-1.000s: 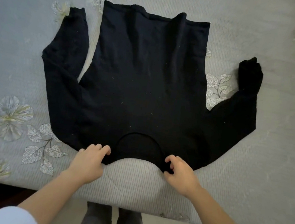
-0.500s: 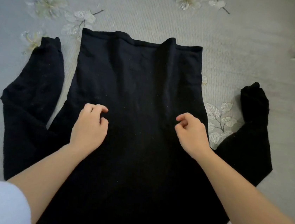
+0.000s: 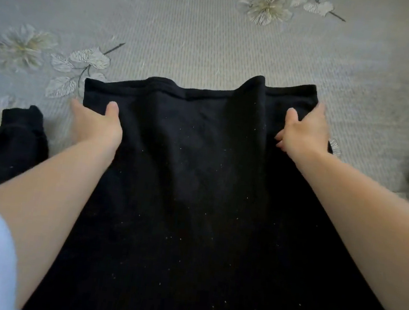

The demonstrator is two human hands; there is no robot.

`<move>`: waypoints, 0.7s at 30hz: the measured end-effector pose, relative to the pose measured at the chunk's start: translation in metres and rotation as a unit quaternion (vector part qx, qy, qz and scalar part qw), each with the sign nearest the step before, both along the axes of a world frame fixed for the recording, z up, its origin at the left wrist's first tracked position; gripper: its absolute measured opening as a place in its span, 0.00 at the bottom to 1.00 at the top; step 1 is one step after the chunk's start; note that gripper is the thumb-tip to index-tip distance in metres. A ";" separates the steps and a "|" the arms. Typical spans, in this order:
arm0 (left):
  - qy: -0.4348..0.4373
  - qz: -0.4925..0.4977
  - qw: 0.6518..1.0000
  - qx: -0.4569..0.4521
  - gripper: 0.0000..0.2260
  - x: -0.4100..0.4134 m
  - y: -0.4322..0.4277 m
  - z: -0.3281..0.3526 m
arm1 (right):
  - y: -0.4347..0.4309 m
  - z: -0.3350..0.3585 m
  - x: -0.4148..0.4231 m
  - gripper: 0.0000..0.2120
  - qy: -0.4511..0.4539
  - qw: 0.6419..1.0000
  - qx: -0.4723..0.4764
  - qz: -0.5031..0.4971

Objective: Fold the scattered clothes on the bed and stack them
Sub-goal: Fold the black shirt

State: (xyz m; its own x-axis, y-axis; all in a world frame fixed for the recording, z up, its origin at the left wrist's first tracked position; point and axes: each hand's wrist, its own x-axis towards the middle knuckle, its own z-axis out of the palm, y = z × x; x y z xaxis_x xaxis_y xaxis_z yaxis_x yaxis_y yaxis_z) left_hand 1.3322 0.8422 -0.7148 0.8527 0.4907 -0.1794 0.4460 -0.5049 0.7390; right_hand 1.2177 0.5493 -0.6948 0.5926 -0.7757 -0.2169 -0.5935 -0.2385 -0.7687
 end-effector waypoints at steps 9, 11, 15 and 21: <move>-0.086 0.110 0.966 -0.219 0.05 0.026 0.004 0.016 | -0.018 0.020 0.021 0.05 -0.106 0.959 0.163 -0.206; -0.127 0.103 0.958 -0.235 0.07 0.026 0.006 0.024 | -0.027 0.020 0.022 0.08 -0.193 0.934 0.194 -0.230; -0.094 -0.190 0.973 -0.094 0.28 0.003 0.002 0.017 | -0.028 0.015 0.010 0.39 -0.168 0.966 0.184 -0.070; 0.046 -0.389 0.872 0.293 0.25 -0.012 -0.005 0.001 | -0.016 -0.010 -0.023 0.26 0.129 0.911 -0.247 0.305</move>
